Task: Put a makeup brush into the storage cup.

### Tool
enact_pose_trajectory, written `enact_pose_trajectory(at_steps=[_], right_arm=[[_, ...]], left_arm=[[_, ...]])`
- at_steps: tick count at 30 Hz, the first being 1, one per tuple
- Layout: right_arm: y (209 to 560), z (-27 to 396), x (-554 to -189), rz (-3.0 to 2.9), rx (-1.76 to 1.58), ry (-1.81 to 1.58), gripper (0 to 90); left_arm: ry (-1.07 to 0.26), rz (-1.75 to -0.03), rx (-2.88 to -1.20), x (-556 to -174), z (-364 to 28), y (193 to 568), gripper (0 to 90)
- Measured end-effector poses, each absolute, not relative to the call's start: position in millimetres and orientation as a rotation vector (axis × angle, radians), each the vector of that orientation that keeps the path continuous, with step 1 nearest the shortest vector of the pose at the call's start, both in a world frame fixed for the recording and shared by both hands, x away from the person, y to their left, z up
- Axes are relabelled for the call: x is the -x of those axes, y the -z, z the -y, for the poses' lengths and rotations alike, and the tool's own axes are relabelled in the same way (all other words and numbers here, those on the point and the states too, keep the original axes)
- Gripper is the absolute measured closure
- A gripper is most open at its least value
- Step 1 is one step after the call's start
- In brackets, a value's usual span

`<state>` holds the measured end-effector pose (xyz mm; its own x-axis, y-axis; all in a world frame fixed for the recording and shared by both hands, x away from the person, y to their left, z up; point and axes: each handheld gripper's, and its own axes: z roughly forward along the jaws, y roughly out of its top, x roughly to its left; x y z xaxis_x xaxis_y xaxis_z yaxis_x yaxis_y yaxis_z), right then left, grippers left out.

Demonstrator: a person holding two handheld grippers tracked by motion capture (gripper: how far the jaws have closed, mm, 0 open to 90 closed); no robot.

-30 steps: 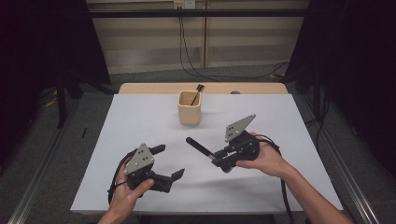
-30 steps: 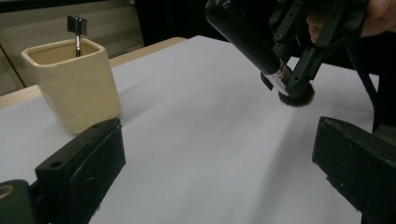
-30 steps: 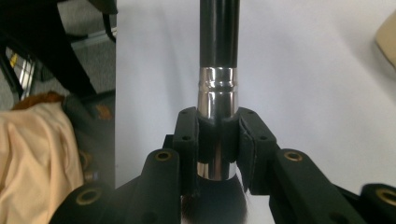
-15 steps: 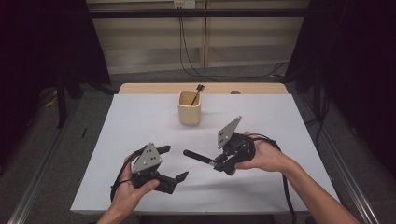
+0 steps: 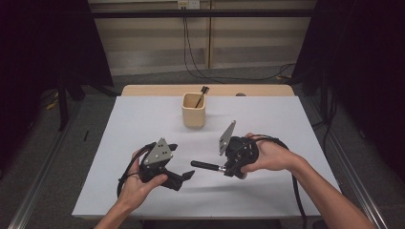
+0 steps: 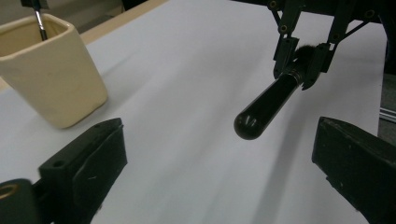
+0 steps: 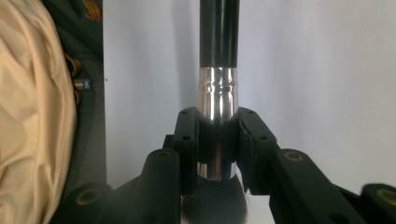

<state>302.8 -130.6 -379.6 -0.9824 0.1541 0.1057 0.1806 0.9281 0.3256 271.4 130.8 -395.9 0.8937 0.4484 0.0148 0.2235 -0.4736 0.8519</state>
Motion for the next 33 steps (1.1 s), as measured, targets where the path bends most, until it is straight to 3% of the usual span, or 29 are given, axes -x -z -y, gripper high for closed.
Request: enact_pose_trajectory(at_steps=[16, 33], right_arm=[[379.6, 116.9, -311.3, 3.023, 0.164, 0.347, 71.4], [388.8, 110.0, -310.9, 3.007, 0.100, 0.263, 71.4]], left_arm=[[0.001, -0.406, -2.289, -289.5, -110.9, 393.1, 4.0], [0.101, -0.331, -2.526, -292.0, -91.3, 412.0, 5.3]])
